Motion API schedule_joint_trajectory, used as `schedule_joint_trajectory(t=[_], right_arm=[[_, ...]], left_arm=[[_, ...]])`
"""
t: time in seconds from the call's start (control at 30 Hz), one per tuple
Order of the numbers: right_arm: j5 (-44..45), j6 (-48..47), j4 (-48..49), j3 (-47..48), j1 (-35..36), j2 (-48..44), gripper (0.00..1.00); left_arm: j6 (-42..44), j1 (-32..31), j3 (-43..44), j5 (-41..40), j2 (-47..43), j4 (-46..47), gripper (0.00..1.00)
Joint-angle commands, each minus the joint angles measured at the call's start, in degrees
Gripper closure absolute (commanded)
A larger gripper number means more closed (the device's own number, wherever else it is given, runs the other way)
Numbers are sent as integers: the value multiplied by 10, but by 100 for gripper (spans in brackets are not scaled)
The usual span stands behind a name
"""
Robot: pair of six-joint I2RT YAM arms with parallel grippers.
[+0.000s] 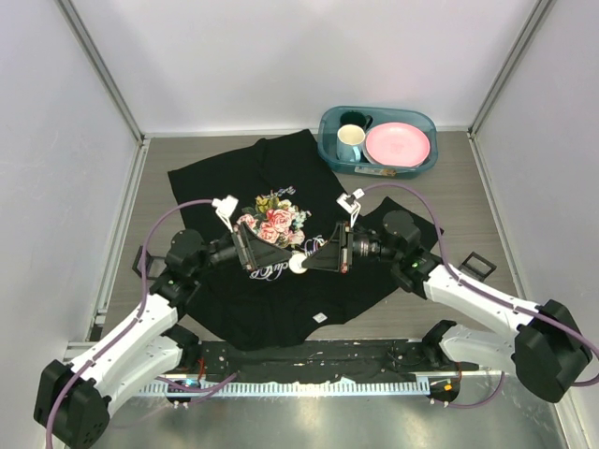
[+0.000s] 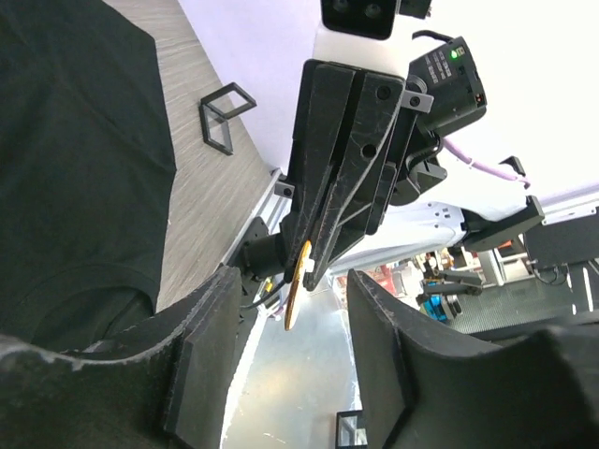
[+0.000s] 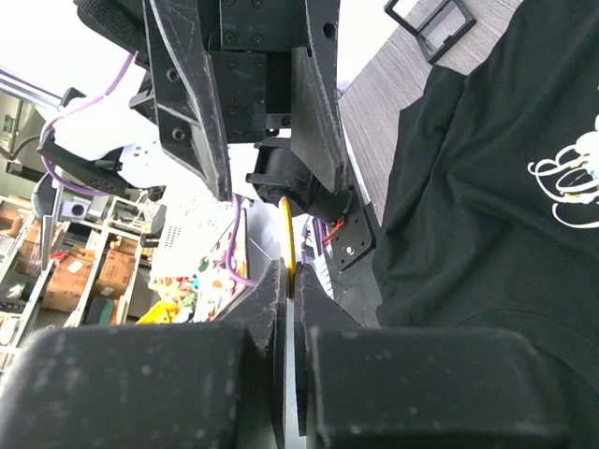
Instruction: Remove the brooch from the garment
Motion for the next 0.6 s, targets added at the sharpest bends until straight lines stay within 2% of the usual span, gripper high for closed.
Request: schedule_joint_trajectory(t=[0.0, 0.33, 0.57], right_arm=[[-18, 19, 56, 24, -1, 6, 99], [-23, 26, 77, 32, -6, 21, 99], [-18, 40, 97, 23, -9, 21, 99]], left_arm=[[-13, 1, -1, 38, 13, 53, 49], [-16, 0, -7, 54, 21, 79, 68], [-23, 1, -16, 69, 25, 96, 76]])
